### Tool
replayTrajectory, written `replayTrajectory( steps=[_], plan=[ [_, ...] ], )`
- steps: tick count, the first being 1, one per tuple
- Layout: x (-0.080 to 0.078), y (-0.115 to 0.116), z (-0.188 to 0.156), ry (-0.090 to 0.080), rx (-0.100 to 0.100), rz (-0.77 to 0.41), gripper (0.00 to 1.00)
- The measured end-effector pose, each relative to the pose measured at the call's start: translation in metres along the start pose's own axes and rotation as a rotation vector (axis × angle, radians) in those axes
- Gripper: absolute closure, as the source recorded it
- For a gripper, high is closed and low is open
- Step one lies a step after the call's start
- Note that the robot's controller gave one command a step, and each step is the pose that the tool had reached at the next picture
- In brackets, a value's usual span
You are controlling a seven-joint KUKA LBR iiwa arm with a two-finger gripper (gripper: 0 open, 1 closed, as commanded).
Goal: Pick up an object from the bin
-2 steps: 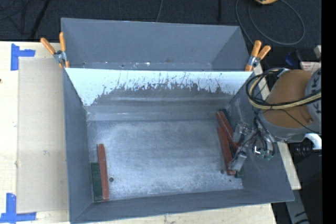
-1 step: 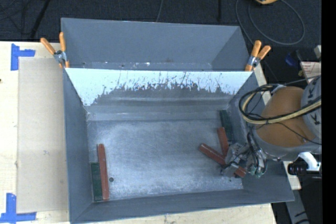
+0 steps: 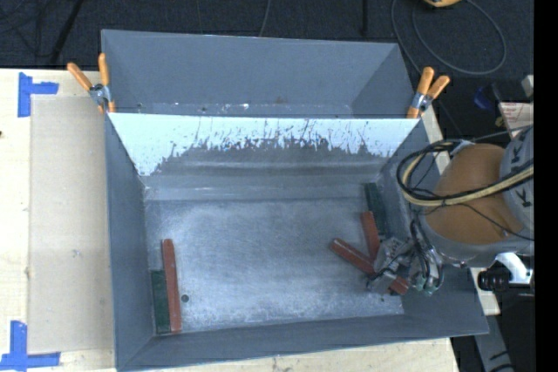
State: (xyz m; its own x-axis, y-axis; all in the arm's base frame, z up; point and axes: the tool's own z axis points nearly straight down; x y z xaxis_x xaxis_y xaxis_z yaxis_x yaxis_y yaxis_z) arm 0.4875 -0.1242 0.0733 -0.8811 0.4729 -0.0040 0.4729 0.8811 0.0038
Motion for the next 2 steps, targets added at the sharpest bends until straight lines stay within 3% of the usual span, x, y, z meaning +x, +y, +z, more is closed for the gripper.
replayTrajectory(
  steps=[1,2],
  plan=[
    [-0.0122,0.0130,-0.1528,0.003,0.004,0.030,1.00],
    [-0.0120,0.0129,-0.1524,0.004,0.004,0.030,1.00]
  ],
)
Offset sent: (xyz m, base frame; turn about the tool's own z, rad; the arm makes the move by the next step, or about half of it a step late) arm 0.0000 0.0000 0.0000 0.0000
